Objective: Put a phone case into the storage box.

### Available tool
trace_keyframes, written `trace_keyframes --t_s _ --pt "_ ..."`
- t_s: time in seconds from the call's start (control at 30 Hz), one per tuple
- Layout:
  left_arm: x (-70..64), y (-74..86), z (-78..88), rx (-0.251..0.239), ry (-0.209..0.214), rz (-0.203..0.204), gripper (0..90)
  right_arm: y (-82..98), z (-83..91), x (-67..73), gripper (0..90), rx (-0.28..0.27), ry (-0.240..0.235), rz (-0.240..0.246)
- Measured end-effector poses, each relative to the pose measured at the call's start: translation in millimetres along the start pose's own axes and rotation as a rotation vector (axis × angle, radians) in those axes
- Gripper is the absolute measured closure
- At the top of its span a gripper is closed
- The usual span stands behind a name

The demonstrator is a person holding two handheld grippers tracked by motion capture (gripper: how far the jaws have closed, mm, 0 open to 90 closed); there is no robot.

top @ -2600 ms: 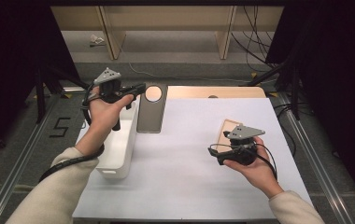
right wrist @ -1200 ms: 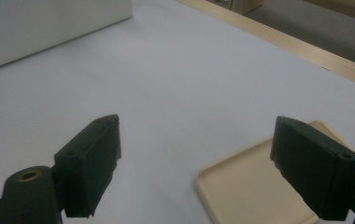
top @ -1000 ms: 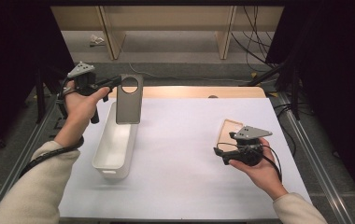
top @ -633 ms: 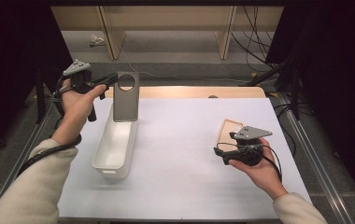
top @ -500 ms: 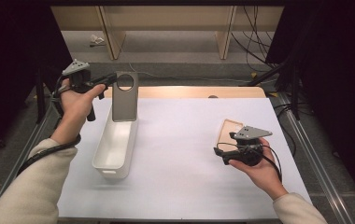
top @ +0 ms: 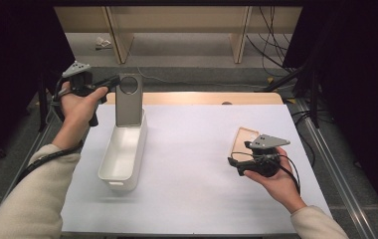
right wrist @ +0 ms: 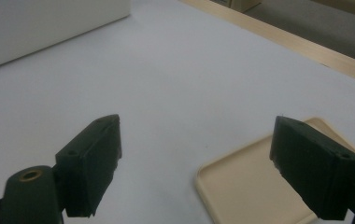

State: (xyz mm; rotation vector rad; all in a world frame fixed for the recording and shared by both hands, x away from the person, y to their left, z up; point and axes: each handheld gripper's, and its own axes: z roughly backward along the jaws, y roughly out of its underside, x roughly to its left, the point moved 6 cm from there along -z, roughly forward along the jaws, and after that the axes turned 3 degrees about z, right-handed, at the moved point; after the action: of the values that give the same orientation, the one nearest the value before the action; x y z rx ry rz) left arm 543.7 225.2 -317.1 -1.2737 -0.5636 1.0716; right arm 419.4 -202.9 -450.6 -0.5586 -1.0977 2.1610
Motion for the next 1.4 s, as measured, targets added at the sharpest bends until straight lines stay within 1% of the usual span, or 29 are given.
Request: trace_keyframes --t_s 0.17,0.6,0.7,0.77,0.83,1.4 --pt "6.4 1.2 -1.5 0.001 -0.010 0.003 82.4 -0.2 0.1 0.1 17.6 -0.001 -0.002 -0.001" --pt "18.3 4.4 -9.1 0.016 -0.037 -0.005 82.4 0.1 0.1 -0.1 17.6 0.000 -0.002 -0.004" --pt "21.3 5.1 -11.2 0.016 -0.038 0.001 82.4 0.2 0.2 -0.7 17.6 -0.001 -0.001 -0.006" --pt "22.2 6.0 -12.4 0.021 -0.041 -0.002 82.4 0.3 0.2 -1.0 17.7 -0.001 -0.002 -0.007" --pt "22.9 7.0 -13.8 0.026 -0.046 -0.013 82.4 0.3 0.2 -0.9 17.8 -0.001 -0.003 -0.006" --pt "29.7 14.7 -21.1 0.041 -0.058 -0.014 82.4 0.2 0.0 -0.9 18.0 -0.002 -0.004 -0.007"
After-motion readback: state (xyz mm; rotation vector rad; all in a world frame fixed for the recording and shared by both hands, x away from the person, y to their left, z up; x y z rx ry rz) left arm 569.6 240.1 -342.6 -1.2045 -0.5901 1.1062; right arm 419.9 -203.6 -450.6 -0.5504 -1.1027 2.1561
